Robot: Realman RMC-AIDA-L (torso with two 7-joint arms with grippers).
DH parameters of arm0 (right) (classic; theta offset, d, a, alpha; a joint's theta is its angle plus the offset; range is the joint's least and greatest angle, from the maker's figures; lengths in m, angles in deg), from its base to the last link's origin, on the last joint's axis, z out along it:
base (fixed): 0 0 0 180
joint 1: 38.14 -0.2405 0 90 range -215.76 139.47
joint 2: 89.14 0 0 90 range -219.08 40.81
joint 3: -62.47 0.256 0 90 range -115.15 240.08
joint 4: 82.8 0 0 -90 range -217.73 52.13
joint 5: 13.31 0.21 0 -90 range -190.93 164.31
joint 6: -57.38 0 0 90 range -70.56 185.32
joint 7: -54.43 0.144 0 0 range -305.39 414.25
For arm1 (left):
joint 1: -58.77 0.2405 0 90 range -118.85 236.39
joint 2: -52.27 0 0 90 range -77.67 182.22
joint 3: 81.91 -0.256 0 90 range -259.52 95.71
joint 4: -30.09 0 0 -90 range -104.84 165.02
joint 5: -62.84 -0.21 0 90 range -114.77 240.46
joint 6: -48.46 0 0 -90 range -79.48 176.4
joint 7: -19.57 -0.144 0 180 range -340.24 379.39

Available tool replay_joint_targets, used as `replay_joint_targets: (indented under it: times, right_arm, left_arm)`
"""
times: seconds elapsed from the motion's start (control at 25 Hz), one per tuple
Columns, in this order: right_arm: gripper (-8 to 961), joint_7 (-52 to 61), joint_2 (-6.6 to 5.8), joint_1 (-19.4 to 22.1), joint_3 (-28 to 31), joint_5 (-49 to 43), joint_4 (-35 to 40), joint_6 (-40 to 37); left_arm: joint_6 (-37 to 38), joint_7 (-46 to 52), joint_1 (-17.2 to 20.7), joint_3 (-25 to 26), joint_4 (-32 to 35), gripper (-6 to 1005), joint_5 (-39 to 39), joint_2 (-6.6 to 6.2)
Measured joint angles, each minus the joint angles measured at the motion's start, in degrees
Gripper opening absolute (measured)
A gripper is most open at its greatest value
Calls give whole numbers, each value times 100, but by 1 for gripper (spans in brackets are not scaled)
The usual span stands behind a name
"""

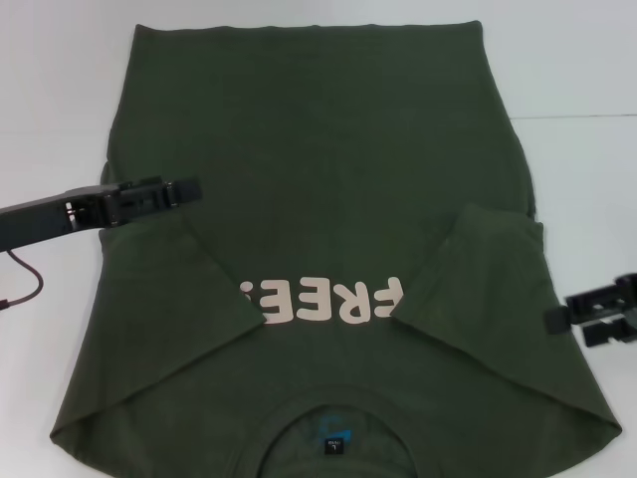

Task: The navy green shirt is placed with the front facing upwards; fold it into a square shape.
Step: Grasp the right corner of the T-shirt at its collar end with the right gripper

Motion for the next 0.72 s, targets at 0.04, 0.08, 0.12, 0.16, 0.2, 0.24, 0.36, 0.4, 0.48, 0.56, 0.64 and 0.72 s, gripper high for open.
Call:
replay_joint_targets:
  times: [0.04,0.08,0.12,0.16,0.2,0.24,0.36,0.4,0.48,0.56,0.64,0.72]
  right_arm:
    - [786,1,-15,37,61,-74,-8,-40]
    - [786,3,-32,77,134,-166,-12,-94]
    - [787,4,-46,109,202,-267,-16,-151]
    - [787,5,-53,128,260,-329,-30,-191]
    - [788,6,-64,147,332,-399,-55,-245]
    - [788,7,-73,159,412,-468,-95,-301]
    - [790,20,-133,161,632,-594,-263,-356]
    - [790,2,-184,148,713,-607,-385,-357]
    - [791,-89,-331,111,864,-598,-690,-345]
    - [791,-202,-500,67,1031,-576,-1054,-312]
    - [790,-256,-617,27,1132,-583,-1291,-290]
    - [790,-240,-674,-9,1115,-672,-1329,-250]
  left_arm:
    - [1,0,-5,-2,0,965,0,0]
    - [1,-1,-7,-5,0,965,0,0]
    - [1,-1,-11,-10,0,965,0,0]
    - [2,-2,-16,-15,0,965,0,0]
    - [2,-4,-20,-25,-1,965,0,1]
    - [3,-9,-21,-27,-3,965,0,1]
    - [4,-32,-23,-30,-9,965,0,1]
    - [4,-32,-23,-30,-9,965,0,1]
    - [5,-34,-21,-30,-9,965,-1,1]
    - [5,-35,-8,-30,-9,965,-2,5]
    - [6,-35,8,-30,-9,965,-3,12]
    - [8,-36,19,-30,-9,965,-5,21]
